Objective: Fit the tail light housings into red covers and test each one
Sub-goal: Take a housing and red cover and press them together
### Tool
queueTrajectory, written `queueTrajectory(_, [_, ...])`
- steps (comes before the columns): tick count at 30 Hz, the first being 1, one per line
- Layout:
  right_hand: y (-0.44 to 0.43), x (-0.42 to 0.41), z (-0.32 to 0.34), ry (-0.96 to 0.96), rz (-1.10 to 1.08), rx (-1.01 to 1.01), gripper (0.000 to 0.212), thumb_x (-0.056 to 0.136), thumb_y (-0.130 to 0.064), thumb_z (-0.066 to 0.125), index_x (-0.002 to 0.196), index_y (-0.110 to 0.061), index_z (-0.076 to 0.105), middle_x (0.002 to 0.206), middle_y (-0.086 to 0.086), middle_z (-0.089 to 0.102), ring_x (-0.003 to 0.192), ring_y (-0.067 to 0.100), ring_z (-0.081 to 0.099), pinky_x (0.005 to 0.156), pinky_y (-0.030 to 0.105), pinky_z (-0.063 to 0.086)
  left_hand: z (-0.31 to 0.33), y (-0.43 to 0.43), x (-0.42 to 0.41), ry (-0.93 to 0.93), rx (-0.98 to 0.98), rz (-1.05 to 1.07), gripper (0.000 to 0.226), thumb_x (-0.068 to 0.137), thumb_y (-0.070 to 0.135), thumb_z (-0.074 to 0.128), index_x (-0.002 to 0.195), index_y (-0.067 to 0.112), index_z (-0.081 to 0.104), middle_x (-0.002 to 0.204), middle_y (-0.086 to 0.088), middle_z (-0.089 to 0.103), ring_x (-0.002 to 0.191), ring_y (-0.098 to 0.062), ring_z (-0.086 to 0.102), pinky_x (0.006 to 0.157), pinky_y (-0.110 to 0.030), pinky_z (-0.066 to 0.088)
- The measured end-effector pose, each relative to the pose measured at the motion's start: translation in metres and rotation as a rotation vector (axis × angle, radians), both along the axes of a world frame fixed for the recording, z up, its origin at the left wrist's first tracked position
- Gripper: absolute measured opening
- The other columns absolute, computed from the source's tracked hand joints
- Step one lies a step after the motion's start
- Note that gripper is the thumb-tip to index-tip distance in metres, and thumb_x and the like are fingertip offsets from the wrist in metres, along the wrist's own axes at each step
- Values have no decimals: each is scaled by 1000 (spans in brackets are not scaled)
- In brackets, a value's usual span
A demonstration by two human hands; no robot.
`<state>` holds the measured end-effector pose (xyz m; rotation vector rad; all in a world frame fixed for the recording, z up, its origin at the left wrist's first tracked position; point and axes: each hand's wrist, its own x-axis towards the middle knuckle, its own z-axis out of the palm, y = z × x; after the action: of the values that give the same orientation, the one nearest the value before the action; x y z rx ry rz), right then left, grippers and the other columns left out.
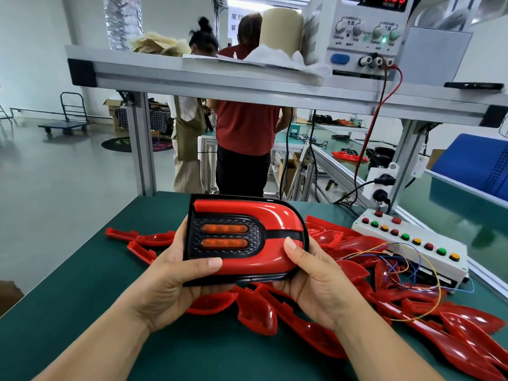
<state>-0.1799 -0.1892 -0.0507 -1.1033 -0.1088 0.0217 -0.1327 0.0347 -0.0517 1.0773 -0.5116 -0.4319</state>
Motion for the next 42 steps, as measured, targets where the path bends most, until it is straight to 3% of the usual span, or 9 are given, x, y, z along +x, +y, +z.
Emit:
queueTrajectory(8, [-3,4,-3,6,-43,7,45,77,-16,71,121,-12,60,116,21,68,102,38,68,85,51,57,-2,-5,-1,-28,39,-20,78,63,7,82,126,44,53,129,-10,64,113,-35,65,76,-40,58])
queueTrajectory(17, [-3,6,-4,3,-115,-22,48,72,-18,73,117,-11,61,107,18,72,87,30,72,63,35,58,-6,-8,3,41,36,12,75,66,2,77,126,40,55,124,-10,67,109,-36,67,74,-41,59])
queueTrajectory(23, [-6,7,-5,15,-115,-29,50,72,-20,77,118,-11,61,104,16,73,86,28,73,62,33,58,-6,-8,3,89,28,-7,74,61,4,81,122,41,59,125,-11,66,111,-38,65,76,-43,59])
queueTrajectory(30, [-2,4,2,66,-242,-36,67,67,-57,76,115,-12,67,110,21,71,99,42,69,82,57,56,-1,-8,-4,-13,111,-177,74,70,6,82,121,53,55,130,-8,63,117,-35,62,84,-42,57])
queueTrajectory(33, [0,2,5,52,-333,-16,67,64,-52,77,112,-7,67,104,23,71,93,44,69,80,58,57,4,-11,-8,-78,181,-108,62,78,26,81,124,55,50,128,-1,65,116,-26,64,84,-39,57])
queueTrajectory(35, [3,1,8,1,-385,-25,62,63,-47,77,107,-5,68,99,22,73,87,40,71,75,55,58,11,-13,-9,-118,205,36,47,83,48,69,127,44,51,121,2,69,109,-21,68,77,-31,59])
queueTrajectory(37, [9,-1,9,-46,-404,-42,51,61,-45,78,98,-10,71,94,19,74,79,33,72,68,49,60,14,-15,-9,-35,212,127,54,76,63,56,120,31,59,110,-5,74,98,-26,72,68,-35,60])
queueTrajectory(39, [16,-2,8,-98,-418,-87,39,59,-45,80,88,-19,75,88,14,75,71,26,72,60,40,59,15,-19,-10,32,237,186,62,73,70,50,114,26,65,104,-9,75,92,-30,73,67,-41,60])
queueTrajectory(42, [21,-4,7,-156,-443,-191,46,56,-54,87,89,-26,75,88,10,76,75,25,72,68,43,60,13,-21,-11,66,216,293,58,76,69,50,110,25,66,99,-11,76,87,-31,74,64,-39,60])
